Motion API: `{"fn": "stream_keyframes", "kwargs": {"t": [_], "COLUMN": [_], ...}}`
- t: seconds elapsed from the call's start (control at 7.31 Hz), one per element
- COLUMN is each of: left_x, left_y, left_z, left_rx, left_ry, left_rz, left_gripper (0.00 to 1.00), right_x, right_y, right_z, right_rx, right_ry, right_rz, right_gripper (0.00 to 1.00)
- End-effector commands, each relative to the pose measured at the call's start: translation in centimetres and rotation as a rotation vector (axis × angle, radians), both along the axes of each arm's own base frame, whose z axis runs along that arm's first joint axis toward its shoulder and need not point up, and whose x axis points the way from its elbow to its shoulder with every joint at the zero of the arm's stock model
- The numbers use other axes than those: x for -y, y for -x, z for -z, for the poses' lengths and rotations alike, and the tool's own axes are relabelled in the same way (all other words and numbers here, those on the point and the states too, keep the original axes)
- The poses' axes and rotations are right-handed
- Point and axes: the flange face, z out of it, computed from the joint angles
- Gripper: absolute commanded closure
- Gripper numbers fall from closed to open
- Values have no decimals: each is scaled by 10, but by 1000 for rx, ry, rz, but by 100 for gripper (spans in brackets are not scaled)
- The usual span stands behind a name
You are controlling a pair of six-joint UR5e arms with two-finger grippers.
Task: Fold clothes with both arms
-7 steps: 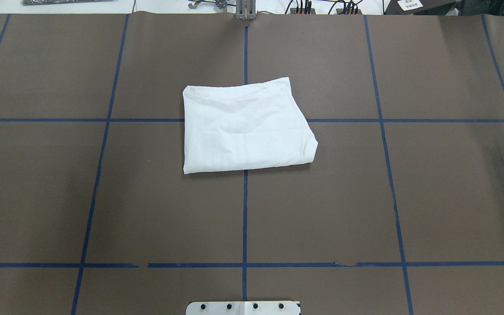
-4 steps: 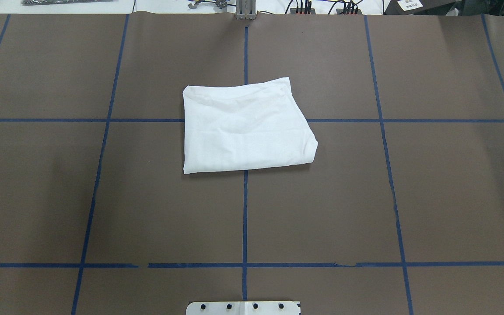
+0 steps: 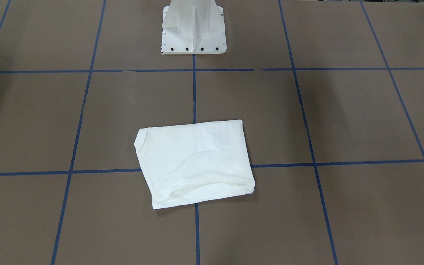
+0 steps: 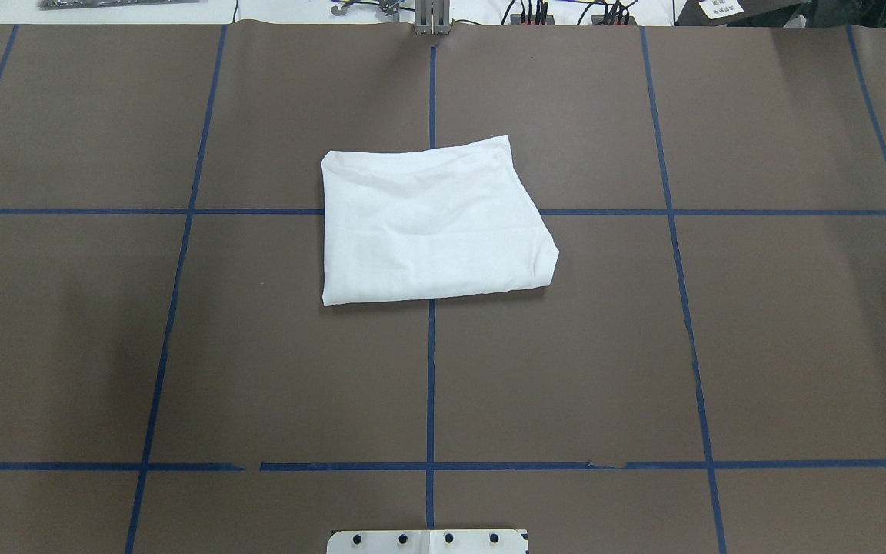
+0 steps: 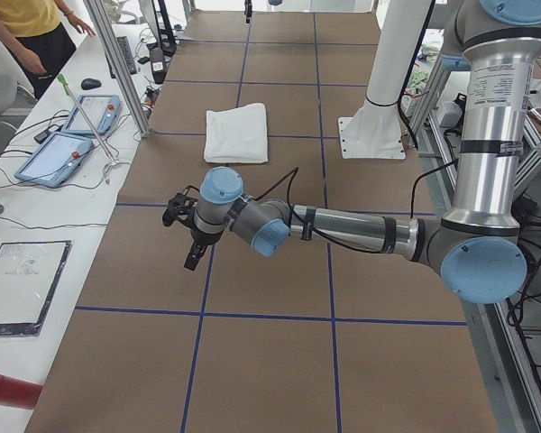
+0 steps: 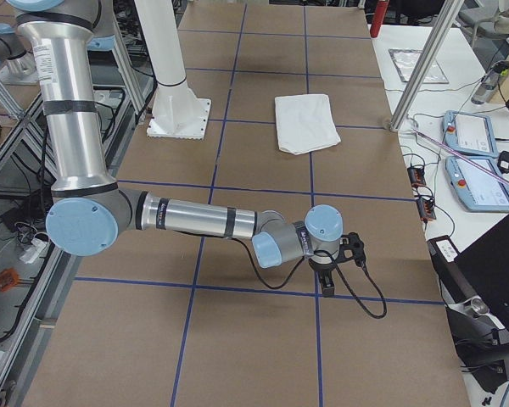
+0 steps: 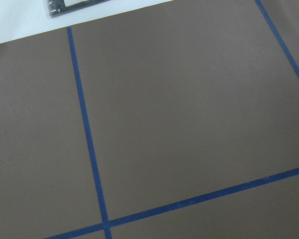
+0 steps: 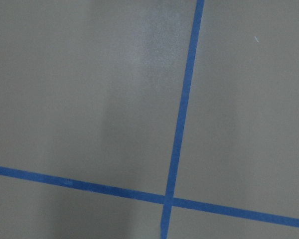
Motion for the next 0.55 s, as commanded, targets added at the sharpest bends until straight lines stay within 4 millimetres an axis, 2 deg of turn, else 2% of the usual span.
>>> {"fn": "stream_keyframes", "kwargs": {"t": [0.0,0.27,0.41], "left_x": [7,26,25], "left_y": [17,17,20], "left_z": [2,22,25], "left_rx": [28,31,21], "left_ry": [68,98,100], "left_rz": [-2,4,11], "left_gripper": [0,0,0], "right_x": [34,37,37], "right_y": [24,18,22], "right_z": [35,49,64], "right_rx": [-13,-1,-8], "right_ry": [63,46,62], "right_rz": [33,70,79], "right_gripper": [0,0,0]}}
